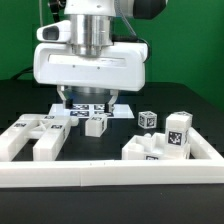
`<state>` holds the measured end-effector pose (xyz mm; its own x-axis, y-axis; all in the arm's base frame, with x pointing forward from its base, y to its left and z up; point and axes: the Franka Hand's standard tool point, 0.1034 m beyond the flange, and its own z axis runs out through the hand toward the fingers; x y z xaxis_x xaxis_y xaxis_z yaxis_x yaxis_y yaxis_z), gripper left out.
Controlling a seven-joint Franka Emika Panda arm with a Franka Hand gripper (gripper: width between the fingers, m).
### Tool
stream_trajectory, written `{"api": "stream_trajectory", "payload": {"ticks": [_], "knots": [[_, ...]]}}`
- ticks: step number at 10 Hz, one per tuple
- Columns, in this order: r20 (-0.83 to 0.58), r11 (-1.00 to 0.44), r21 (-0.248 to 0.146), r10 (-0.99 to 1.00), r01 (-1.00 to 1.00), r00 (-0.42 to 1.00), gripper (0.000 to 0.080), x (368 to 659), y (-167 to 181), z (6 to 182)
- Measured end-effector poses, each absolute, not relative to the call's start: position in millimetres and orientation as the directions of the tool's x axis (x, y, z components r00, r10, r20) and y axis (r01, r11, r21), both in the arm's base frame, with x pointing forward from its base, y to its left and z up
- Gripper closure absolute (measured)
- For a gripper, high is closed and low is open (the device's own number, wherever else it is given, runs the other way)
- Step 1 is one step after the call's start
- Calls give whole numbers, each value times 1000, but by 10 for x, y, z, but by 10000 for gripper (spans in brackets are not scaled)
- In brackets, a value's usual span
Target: Assemble chair
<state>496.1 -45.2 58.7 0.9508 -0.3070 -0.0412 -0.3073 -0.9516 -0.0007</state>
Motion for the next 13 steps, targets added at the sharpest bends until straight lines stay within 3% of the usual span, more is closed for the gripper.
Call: {"api": "stream_trajectory", "payload": {"ticks": [8, 11, 13], "knots": [[-578, -938, 16, -291, -345, 762, 150, 4903, -488, 583], [-648, -937, 28, -282, -348, 708, 150, 4887, -527, 533], [-645, -956, -20, -212, -293, 734, 150, 4901, -401, 523]]}}
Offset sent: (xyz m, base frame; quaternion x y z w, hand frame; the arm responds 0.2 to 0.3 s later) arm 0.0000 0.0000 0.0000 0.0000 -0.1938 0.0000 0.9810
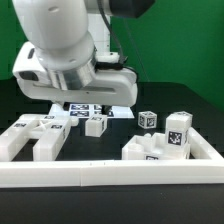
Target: Assemble chair
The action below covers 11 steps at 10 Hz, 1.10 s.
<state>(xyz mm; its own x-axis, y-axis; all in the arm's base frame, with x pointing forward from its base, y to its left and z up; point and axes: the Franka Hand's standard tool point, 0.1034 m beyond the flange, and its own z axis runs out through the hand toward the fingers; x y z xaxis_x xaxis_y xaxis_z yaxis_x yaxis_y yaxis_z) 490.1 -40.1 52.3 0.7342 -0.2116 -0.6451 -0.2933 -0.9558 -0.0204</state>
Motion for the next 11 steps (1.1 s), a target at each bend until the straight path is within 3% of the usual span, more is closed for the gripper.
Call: {"api": "stream_trajectory", "payload": {"ticks": [11], "knots": [[-644, -961, -23, -197, -276, 739, 150, 4857, -303, 425]]}}
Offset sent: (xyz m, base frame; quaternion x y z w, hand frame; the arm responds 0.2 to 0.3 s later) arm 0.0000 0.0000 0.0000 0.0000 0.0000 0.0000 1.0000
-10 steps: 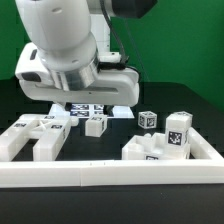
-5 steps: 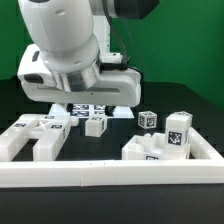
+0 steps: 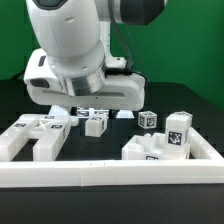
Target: Assemble chair
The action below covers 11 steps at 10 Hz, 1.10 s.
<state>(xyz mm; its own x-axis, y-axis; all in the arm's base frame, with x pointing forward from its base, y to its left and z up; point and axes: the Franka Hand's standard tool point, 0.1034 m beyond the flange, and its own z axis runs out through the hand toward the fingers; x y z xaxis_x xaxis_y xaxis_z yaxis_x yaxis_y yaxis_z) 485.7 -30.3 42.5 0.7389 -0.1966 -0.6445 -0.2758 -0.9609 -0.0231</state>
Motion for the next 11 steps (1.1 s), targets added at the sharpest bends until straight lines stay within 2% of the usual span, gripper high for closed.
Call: {"api": "stream_trajectory", "payload": {"ticks": [2, 5, 11], "knots": [[-721, -960, -18, -181, -280, 668, 150, 4786, -309, 410], [-697, -962, -18, -184, -273, 693, 150, 4837, -293, 374], [-693, -962, -12, -190, -274, 695, 150, 4705, -275, 216]]}}
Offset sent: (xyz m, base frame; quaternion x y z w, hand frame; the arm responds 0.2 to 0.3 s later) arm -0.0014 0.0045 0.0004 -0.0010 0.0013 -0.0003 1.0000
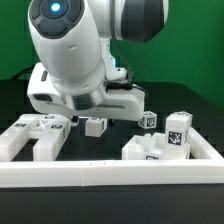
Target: Assemble chair
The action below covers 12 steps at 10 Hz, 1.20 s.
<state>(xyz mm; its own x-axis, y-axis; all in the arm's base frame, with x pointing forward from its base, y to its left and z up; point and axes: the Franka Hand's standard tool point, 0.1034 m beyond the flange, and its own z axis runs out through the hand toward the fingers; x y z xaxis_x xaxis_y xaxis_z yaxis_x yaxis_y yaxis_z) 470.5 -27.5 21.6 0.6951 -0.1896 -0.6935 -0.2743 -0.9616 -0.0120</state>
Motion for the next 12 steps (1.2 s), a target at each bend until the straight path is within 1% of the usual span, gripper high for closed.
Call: {"api": "stream_trajectory", "payload": {"ticks": [6, 7, 8, 9, 10, 12], "knots": [[-694, -963, -10, -187, -270, 695, 150, 4609, -223, 102], [-695, -963, -12, -185, -268, 695, 241, 4610, -213, 100], [-695, -963, -12, -186, -270, 695, 241, 4609, -221, 100], [-695, -963, -12, -187, -270, 695, 454, 4609, -224, 101], [-695, -963, -12, -187, -271, 695, 511, 4609, -224, 101], [-695, -963, -12, -187, -271, 695, 511, 4609, -226, 101]]}}
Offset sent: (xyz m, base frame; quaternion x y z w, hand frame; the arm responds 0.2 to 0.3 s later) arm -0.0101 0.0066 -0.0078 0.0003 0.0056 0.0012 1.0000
